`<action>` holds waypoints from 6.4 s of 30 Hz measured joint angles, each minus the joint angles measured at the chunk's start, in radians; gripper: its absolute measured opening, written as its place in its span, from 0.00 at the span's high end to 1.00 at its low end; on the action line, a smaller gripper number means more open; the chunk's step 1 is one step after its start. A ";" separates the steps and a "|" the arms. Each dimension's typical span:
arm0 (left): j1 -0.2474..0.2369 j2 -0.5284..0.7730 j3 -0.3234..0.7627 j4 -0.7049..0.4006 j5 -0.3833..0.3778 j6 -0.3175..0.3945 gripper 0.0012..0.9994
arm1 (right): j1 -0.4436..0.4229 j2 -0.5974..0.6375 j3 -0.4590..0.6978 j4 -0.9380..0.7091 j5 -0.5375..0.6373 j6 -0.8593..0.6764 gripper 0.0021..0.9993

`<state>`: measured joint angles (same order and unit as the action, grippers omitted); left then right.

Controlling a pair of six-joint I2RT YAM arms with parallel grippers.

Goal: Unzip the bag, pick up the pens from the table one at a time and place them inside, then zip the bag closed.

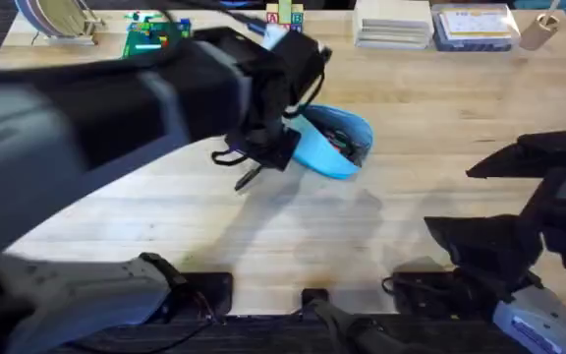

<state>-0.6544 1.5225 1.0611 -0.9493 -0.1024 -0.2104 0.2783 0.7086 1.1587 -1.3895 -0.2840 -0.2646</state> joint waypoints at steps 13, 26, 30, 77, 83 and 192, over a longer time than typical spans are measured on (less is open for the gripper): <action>0.046 -0.272 0.000 0.059 -0.030 0.060 0.96 | 0.000 0.000 0.000 0.000 0.000 0.000 0.00; 0.045 -0.425 0.000 0.234 -0.046 0.482 0.96 | 0.000 0.000 0.000 0.000 0.000 0.000 0.00; 0.045 -0.446 0.000 0.303 -0.052 0.597 0.96 | 0.000 0.000 0.000 0.000 0.000 0.000 0.00; 0.045 -0.224 0.000 0.448 0.470 0.808 0.96 | 0.000 0.000 0.000 -0.001 0.000 0.000 0.00; 0.053 -0.225 0.000 0.448 0.483 0.860 0.96 | 0.000 0.000 0.000 -0.001 0.000 0.000 0.00; 0.243 -0.196 -0.001 0.540 0.509 0.919 0.01 | 0.000 0.000 0.000 -0.033 0.000 0.000 0.00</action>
<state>-0.4114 1.3262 1.0603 -0.4091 0.4068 0.7082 0.2783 0.7086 1.1587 -1.4221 -0.2844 -0.2646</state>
